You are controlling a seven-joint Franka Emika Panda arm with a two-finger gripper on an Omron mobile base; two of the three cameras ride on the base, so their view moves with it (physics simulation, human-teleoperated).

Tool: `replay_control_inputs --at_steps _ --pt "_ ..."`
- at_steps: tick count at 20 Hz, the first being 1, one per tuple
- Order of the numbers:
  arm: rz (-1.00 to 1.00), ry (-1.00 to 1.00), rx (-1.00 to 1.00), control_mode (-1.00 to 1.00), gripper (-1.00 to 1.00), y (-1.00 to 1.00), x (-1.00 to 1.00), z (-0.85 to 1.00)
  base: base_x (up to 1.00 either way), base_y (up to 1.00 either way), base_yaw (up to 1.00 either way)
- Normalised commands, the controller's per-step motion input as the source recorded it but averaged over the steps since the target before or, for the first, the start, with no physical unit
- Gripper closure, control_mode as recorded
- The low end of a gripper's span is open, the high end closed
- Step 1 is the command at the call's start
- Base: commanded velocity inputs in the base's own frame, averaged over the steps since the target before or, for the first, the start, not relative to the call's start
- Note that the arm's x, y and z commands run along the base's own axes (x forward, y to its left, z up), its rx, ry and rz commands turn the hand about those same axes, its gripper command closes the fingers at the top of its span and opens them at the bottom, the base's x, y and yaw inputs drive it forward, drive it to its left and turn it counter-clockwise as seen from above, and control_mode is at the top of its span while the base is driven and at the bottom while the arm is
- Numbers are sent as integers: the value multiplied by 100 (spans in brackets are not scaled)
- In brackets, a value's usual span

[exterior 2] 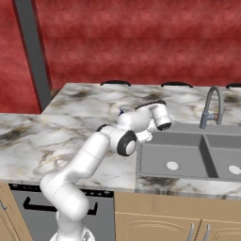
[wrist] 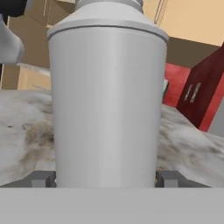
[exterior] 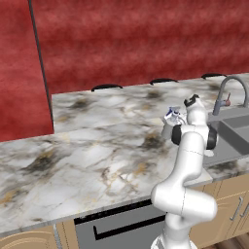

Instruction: Locate and retrieve the spray and spray from the cabinet. Place them next to the sink.

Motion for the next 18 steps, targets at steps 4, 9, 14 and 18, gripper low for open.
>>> replay_control_inputs --at_steps 4,9,14,18 --pt "8 0 5 -100 100 0 13 -17 0 0 0" --pt "5 9 0 -100 -100 2 12 -4 0 0 0" --pt "5 6 0 -100 -100 0 9 0 0 0 0" --pt "5 2 0 -100 -100 0 12 -1 0 0 0"
